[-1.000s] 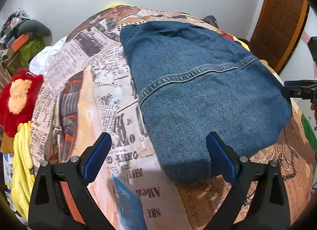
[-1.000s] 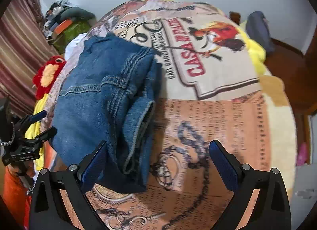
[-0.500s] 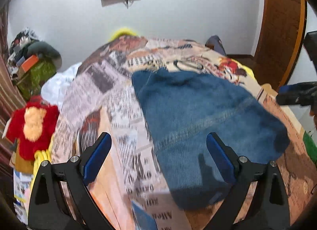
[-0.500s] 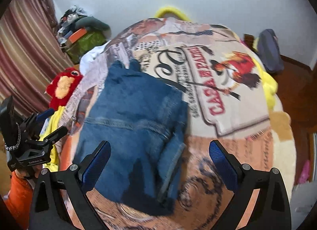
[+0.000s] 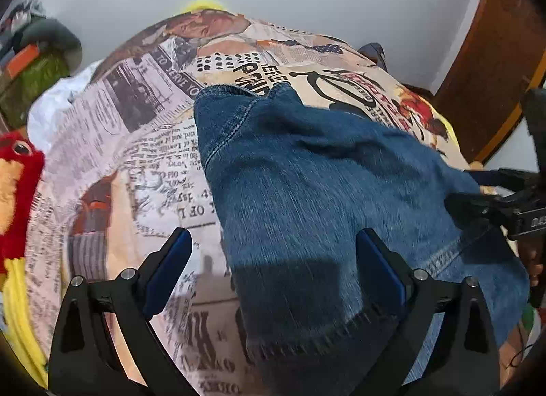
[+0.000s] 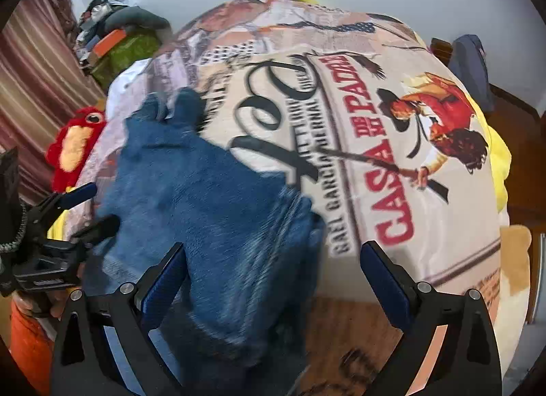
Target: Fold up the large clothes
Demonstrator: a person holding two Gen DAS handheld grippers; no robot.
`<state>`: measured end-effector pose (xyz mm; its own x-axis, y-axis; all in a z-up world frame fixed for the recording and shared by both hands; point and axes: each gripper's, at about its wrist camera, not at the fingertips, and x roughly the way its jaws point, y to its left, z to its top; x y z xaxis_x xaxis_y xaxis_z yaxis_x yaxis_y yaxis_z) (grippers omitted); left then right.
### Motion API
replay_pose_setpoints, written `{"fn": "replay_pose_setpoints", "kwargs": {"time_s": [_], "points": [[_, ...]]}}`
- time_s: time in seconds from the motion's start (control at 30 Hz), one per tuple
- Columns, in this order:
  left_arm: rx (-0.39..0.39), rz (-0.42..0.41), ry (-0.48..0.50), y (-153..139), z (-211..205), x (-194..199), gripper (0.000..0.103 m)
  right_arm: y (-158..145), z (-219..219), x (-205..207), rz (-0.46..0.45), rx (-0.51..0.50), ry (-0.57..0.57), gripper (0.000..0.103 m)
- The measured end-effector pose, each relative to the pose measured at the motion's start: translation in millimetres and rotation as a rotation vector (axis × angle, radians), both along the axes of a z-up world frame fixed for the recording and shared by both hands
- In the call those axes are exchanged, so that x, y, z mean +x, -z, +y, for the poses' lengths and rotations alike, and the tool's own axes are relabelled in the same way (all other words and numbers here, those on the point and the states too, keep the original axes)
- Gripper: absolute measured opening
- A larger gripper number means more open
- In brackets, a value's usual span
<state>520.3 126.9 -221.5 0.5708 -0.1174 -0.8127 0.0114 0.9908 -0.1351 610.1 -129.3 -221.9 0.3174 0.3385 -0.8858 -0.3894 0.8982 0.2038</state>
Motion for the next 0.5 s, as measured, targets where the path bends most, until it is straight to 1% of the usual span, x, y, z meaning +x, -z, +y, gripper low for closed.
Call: {"fn": "replay_pose_setpoints", "kwargs": {"time_s": [0.03,0.1,0.13,0.27,0.33,0.4,0.5], "points": [[-0.003,-0.004,-0.005,1,1,4,0.099,3,-1,5,0.000,-0.003,0.000,0.099],[0.015,-0.017,-0.035,1,4,10,0.099,6,-5,12,-0.027,-0.014,0.022,0.099],[0.023,-0.019,-0.043,0,5,13,0.099,5,-7,15,-0.048,-0.021,0.042,0.099],[0.040,-0.021,-0.079,-5,10,21,0.099,-7,-12,21,-0.082,-0.014,0.090,0.099],[0.056,-0.027,-0.088,-10,11,19,0.099,-15,-12,15,-0.108,-0.033,0.083,0.099],[0.080,-0.045,-0.088,-17,12,12,0.099,-28,-10,3,-0.158,-0.071,0.053,0.099],[0.089,-0.083,-0.077,-31,14,-6,0.099,-43,-12,-18,-0.208,-0.060,0.021,0.099]]}}
